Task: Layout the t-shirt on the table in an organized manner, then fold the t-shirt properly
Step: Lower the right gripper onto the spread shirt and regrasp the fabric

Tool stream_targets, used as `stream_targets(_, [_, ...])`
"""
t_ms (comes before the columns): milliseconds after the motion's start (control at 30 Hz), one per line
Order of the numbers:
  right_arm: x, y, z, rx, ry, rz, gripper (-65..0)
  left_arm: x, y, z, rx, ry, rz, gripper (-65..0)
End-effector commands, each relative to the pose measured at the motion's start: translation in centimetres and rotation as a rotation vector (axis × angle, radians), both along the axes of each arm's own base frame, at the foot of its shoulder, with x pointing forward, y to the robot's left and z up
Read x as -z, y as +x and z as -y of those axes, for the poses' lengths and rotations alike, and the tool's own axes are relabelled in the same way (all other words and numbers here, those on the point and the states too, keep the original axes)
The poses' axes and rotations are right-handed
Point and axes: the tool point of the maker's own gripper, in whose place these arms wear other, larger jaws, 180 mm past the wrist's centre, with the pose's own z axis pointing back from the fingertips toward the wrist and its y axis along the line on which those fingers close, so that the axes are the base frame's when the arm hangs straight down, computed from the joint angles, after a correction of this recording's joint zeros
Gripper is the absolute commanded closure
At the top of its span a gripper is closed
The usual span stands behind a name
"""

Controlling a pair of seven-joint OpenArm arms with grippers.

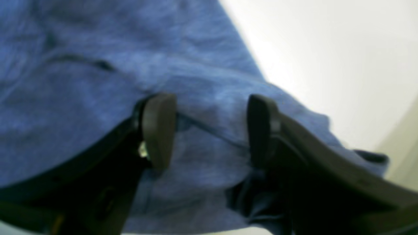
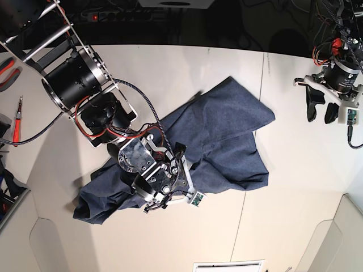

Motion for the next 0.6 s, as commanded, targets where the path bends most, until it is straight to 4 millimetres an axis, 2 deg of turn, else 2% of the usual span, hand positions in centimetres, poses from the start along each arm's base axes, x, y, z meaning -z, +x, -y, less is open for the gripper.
stream_targets(0, [-2.3, 1.7, -1.1, -0.014, 0.031, 0.049, -34.5, -1.2, 0.5, -0.1, 0.007, 0.010, 0.043, -33.0])
stream_targets(333, [-2.1, 1.1, -1.7, -0.056, 0.040, 0.019, -32.8, -1.2, 0.5, -0.1, 0.007, 0.010, 0.043, -33.0])
stream_targets(367, [-2.1, 1.1, -1.6, -0.049, 0.041, 0.023, -27.4, -1.2, 0.5, -0.1, 0.007, 0.010, 0.043, -33.0])
stream_targets(433, [-2.4, 1.7, -1.6, -0.023, 0.054, 0.052, -7.8, -1.2, 0.5, -0.1, 0.007, 0.010, 0.043, -33.0])
stream_targets(467, [-2.7, 2.1, -1.5, 0.000, 0.067, 0.079, 0.0, -1.2, 0.5, -0.1, 0.007, 0.010, 0.044, -33.0])
stream_targets(567, [-3.9, 3.6, -1.5, 0.020, 0.085, 0.178, 0.0, -1.2, 0.5, -0.1, 0.007, 0.010, 0.044, -33.0])
